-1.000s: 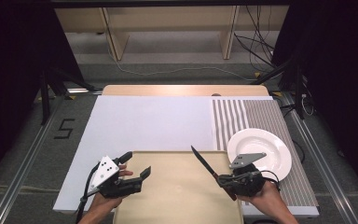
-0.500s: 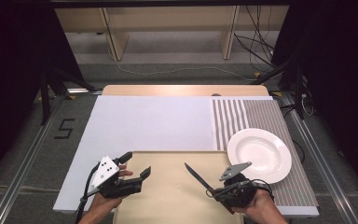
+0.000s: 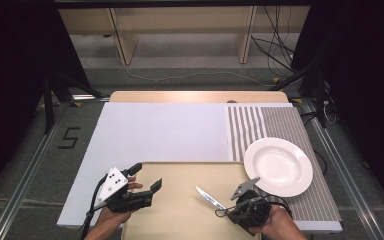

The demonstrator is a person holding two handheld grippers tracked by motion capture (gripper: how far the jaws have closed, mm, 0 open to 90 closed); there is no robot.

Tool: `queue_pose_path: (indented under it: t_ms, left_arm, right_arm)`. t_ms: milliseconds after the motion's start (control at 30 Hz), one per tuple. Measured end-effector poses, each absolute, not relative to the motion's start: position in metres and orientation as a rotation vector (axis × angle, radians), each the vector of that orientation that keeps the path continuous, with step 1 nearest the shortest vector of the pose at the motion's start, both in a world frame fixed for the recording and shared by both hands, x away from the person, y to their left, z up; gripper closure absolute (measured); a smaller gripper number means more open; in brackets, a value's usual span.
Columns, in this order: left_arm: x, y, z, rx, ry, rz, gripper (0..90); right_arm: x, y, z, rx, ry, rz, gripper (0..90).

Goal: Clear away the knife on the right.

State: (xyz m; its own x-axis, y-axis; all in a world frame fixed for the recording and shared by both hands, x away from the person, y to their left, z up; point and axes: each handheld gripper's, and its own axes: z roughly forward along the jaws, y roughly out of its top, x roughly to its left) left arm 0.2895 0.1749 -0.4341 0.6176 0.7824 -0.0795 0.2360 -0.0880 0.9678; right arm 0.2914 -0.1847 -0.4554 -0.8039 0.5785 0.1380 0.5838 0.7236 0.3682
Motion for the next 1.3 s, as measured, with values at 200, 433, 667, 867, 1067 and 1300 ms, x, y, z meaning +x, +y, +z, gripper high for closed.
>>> queue_pose_path:
  t_ms: [200,433,667,867,1067,1300]
  left_arm:
    - [0.29,0.175,-0.434,1.64,0.857,0.564,16.1]
    - [0.29,0.175,-0.435,1.644,0.858,0.566,16.1]
    - [0.29,0.175,-0.436,1.649,0.859,0.566,16.2]
    - [0.29,0.175,-0.436,1.649,0.86,0.566,16.3]
    - [0.29,0.175,-0.436,1.649,0.859,0.565,16.3]
    - [0.29,0.175,-0.436,1.646,0.86,0.565,16.3]
  right_arm:
    - [0.291,-0.183,-0.453,-0.972,-2.91,-0.616,65.4]
    - [0.289,-0.178,-0.445,-0.875,-2.975,-0.78,68.8]
    - [0.284,-0.163,-0.452,-0.721,-3.019,-0.83,88.6]
    - [0.284,-0.153,-0.463,-0.639,-3.067,-0.74,89.3]
    - [0.285,-0.154,-0.464,-0.658,-3.072,-0.726,89.3]
    - [0.288,-0.157,-0.463,-0.687,-3.085,-0.708,89.2]
